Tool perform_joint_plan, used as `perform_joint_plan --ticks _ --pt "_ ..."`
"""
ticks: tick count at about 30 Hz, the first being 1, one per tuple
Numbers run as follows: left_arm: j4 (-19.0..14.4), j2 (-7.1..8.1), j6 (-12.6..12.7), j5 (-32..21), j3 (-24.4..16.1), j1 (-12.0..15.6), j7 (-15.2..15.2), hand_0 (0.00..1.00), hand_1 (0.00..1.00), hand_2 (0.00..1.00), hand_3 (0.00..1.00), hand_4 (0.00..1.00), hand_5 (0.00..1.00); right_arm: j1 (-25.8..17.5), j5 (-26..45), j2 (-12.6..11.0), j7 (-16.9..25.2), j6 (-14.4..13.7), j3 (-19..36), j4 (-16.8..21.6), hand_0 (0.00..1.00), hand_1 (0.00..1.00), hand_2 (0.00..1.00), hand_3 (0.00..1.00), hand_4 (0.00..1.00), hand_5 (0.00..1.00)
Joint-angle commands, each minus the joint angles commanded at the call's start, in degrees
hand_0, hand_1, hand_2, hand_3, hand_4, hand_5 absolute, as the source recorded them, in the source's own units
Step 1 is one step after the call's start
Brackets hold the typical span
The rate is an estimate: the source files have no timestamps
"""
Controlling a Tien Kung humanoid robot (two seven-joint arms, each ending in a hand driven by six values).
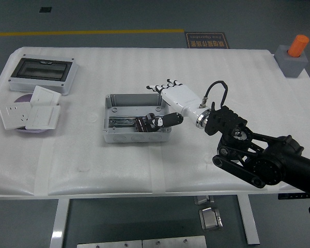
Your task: Pick up the battery,place it into the box
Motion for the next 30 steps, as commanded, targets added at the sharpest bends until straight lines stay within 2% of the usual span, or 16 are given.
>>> perform_joint_plan --ticks 5,11,19,20,30 --pt "0.0 0.07 0.0 -0.2 0.1 -0.1 0.0 0.625 0.641 0.466 0.604 0.571 0.482 0.1 -0.4 -0.6 -0.1 0.0 0.5 0.8 0.998 0.870 0.894 0.990 0.996 0.559" --pt "0.0 0.16 0.2 -0.9 0.6 -0.1 0.0 0.625 0.641 0.466 0.602 0.571 0.482 -1.7 0.5 -3.1 0.1 -0.7 5.3 4.0 0.998 0.867 0.885 0.991 0.998 0.578" --pt "0.0 0.03 0.4 -0.8 0.1 0.7 0.5 0.625 0.641 0.466 0.602 0.566 0.477 -7.8 1.5 -7.4 0.5 -1.4 14.5 8.6 0.997 0.856 0.865 0.979 0.998 0.584" --pt "0.0 -0.03 0.4 -0.6 -0.1 0.9 0.6 0.625 0.641 0.458 0.600 0.548 0.461 -8.7 1.6 -7.9 0.6 -1.5 15.8 9.3 0.941 0.793 0.813 0.930 0.998 0.581" --pt "0.0 -0.11 0.5 0.1 -0.5 1.2 0.8 0.626 0.641 0.458 0.599 0.548 0.461 -15.9 1.1 -11.0 1.1 -2.2 27.3 12.2 0.901 0.766 0.780 0.897 0.998 0.572"
